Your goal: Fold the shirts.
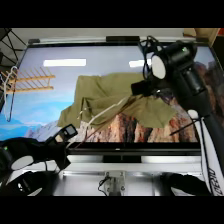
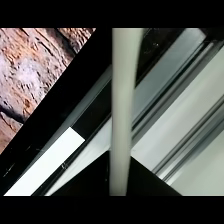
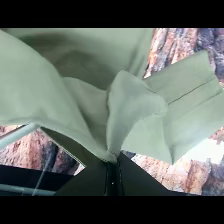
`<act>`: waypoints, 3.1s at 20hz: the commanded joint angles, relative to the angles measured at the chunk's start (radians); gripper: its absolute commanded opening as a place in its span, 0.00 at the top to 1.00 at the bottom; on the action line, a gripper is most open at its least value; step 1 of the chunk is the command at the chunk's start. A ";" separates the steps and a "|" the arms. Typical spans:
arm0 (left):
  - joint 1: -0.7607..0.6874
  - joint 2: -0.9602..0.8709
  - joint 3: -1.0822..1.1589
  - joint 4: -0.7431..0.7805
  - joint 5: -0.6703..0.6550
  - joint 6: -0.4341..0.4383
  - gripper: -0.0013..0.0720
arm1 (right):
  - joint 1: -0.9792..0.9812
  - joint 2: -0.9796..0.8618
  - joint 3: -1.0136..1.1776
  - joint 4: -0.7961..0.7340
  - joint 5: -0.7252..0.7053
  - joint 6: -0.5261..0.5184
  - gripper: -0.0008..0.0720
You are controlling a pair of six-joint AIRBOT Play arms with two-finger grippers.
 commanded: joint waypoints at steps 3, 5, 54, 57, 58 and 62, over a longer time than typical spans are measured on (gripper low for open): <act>-0.007 -0.049 -0.006 0.010 0.074 0.143 0.93 | 0.000 0.024 0.001 0.015 -0.011 -0.045 0.89; -0.022 -0.042 -0.004 0.010 0.074 0.241 0.93 | 0.000 0.035 0.002 -0.004 -0.029 -0.064 0.89; 0.033 -0.440 0.079 -0.151 0.577 0.411 0.93 | 0.182 0.119 0.004 0.286 -0.122 -0.018 0.21; 0.033 -0.439 0.079 -0.151 0.560 0.412 0.93 | 0.165 0.133 0.034 0.166 -0.113 0.018 0.08; 0.033 -0.439 0.079 -0.151 0.556 0.412 0.93 | 0.137 0.146 0.058 0.143 -0.108 0.027 0.08; 0.033 -0.439 0.079 -0.151 0.552 0.413 0.93 | -0.190 0.203 0.134 0.138 -0.045 0.010 0.09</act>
